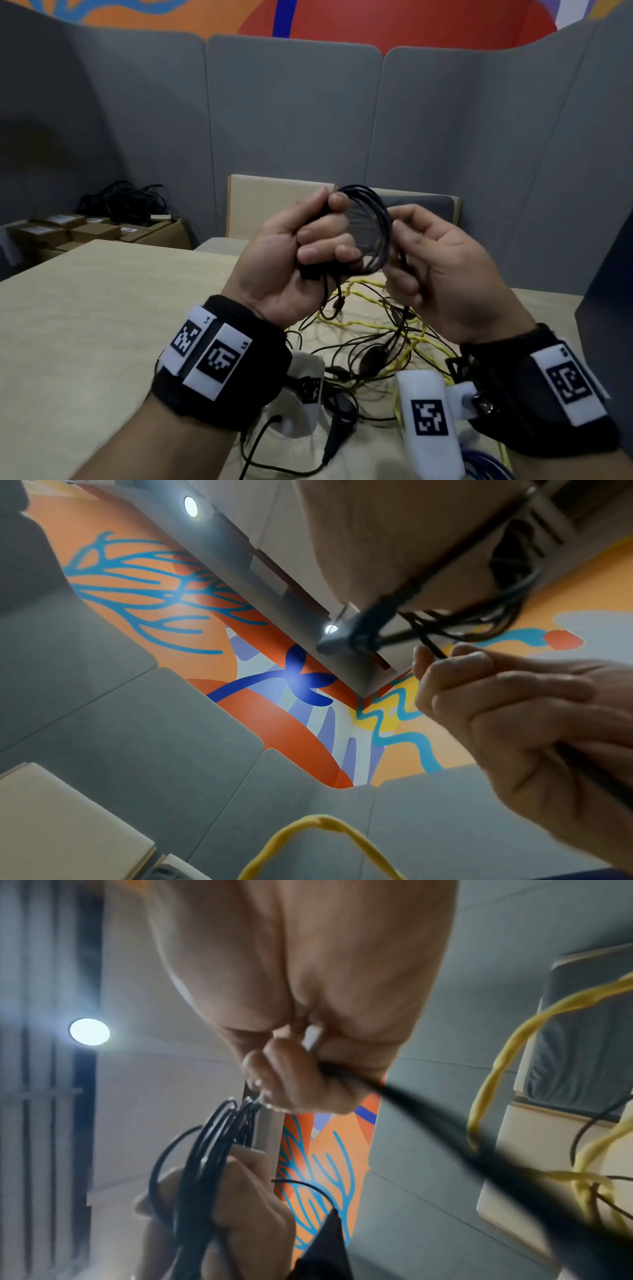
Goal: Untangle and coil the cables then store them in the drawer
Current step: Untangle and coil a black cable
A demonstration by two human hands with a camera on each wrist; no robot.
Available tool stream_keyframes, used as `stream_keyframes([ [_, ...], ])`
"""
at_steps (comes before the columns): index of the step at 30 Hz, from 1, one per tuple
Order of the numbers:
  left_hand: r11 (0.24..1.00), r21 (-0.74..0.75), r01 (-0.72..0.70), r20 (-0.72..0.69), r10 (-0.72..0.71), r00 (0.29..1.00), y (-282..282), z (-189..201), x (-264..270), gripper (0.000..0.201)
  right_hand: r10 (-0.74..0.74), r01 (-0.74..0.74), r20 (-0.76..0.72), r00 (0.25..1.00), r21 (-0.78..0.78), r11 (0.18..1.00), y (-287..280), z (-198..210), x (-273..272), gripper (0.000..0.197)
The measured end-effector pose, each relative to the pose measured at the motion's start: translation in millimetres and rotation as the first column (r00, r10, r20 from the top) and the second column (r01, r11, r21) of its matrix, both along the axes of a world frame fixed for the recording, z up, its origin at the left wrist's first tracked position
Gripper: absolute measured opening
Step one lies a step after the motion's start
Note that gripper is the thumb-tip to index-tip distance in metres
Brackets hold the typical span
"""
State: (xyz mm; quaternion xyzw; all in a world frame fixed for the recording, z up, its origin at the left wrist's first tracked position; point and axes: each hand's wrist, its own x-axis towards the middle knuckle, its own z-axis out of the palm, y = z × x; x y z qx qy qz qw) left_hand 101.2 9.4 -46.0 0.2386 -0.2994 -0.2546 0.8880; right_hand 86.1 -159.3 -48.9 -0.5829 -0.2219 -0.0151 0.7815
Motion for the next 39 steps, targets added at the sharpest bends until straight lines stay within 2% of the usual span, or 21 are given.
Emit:
stream_keyframes([
  [2, 0.994, -0.108, -0.013, -0.007, 0.012, 1.000, 1, 0, 2, 0.028, -0.056, 0.056, 0.005, 0.998, -0.035, 0.998, -1, 0, 2, 0.006],
  [4, 0.972, -0.221, -0.078, -0.028, 0.074, 0.997, 2, 3, 1, 0.029, -0.127, 0.133, 0.044, 0.991, -0.209, 0.969, -1, -3, 3, 0.014],
  [6, 0.928, -0.285, -0.239, -0.083, 0.225, 0.971, 3, 8, 1, 0.025, -0.113, 0.147, 0.104, 0.988, -0.430, 0.891, 2, -7, 2, 0.018],
  [8, 0.854, -0.308, -0.418, -0.125, 0.399, 0.908, 5, 13, 1, 0.023, -0.019, 0.135, 0.179, 0.984, -0.667, 0.732, 7, -9, -2, 0.017],
  [10, 0.782, -0.343, -0.520, -0.152, 0.500, 0.852, 8, 16, 3, 0.025, 0.073, 0.114, 0.184, 0.980, -0.824, 0.556, 16, -9, -9, 0.011],
  [14, 0.701, -0.286, -0.653, -0.073, 0.664, 0.744, 4, 15, 3, 0.026, 0.179, 0.242, 0.297, 0.938, -0.930, 0.276, 38, -7, -25, 0.005],
  [15, 0.681, -0.262, -0.684, -0.031, 0.702, 0.711, 0, 13, 3, 0.026, 0.199, 0.268, 0.318, 0.927, -0.933, 0.239, 40, -5, -30, 0.006],
  [17, 0.661, -0.214, -0.719, 0.054, 0.743, 0.667, -6, 10, 3, 0.024, 0.218, 0.306, 0.362, 0.906, -0.918, 0.253, 41, 1, -35, 0.003],
  [19, 0.670, -0.161, -0.725, 0.119, 0.742, 0.659, -9, 8, 4, 0.023, 0.187, 0.351, 0.425, 0.886, -0.876, 0.331, 33, 8, -37, 0.010],
  [22, 0.716, -0.030, -0.697, 0.235, 0.683, 0.691, -6, 1, 6, 0.021, 0.044, 0.491, 0.574, 0.818, -0.736, 0.466, 16, 21, -38, 0.019],
  [23, 0.740, 0.029, -0.672, 0.272, 0.641, 0.717, -7, -1, 6, 0.019, 0.006, 0.528, 0.604, 0.797, -0.700, 0.481, 9, 25, -39, 0.017],
  [26, 0.799, 0.103, -0.592, 0.316, 0.538, 0.781, -11, -4, 1, 0.012, 0.031, 0.524, 0.594, 0.804, -0.732, 0.436, 0, 32, -45, 0.017],
  [29, 0.825, 0.138, -0.548, 0.330, 0.483, 0.811, -15, -6, -2, 0.012, 0.015, 0.548, 0.630, 0.776, -0.686, 0.478, 2, 31, -46, 0.019],
  [31, 0.839, 0.140, -0.526, 0.329, 0.462, 0.824, -17, -6, -2, 0.011, 0.004, 0.525, 0.610, 0.792, -0.685, 0.505, 1, 31, -47, 0.021],
  [32, 0.844, 0.119, -0.523, 0.294, 0.474, 0.830, -15, -5, -2, 0.013, 0.015, 0.506, 0.584, 0.811, -0.715, 0.484, -2, 32, -47, 0.020],
  [34, 0.851, 0.026, -0.525, 0.172, 0.513, 0.841, -9, 0, 1, 0.018, 0.042, 0.456, 0.506, 0.861, -0.807, 0.374, -10, 34, -44, 0.019],
  [35, 0.859, -0.021, -0.511, 0.128, 0.509, 0.851, -4, 3, 0, 0.020, 0.004, 0.477, 0.508, 0.861, -0.812, 0.337, -16, 33, -38, 0.018],
  [36, 0.876, -0.048, -0.481, 0.109, 0.483, 0.869, 1, 6, 0, 0.021, -0.077, 0.548, 0.555, 0.828, -0.773, 0.319, -24, 30, -29, 0.019],
  [37, 0.898, -0.046, -0.439, 0.112, 0.441, 0.890, 6, 8, -1, 0.020, -0.210, 0.643, 0.611, 0.764, -0.688, 0.336, -31, 27, -20, 0.021],
  [38, 0.918, 0.002, -0.396, 0.148, 0.391, 0.908, 11, 8, -2, 0.018, -0.372, 0.727, 0.625, 0.686, -0.566, 0.390, -37, 25, -13, 0.023],
  [39, 0.926, 0.094, -0.366, 0.212, 0.341, 0.916, 13, 8, -3, 0.016, -0.527, 0.776, 0.573, 0.628, -0.411, 0.479, -42, 26, -9, 0.024],
])
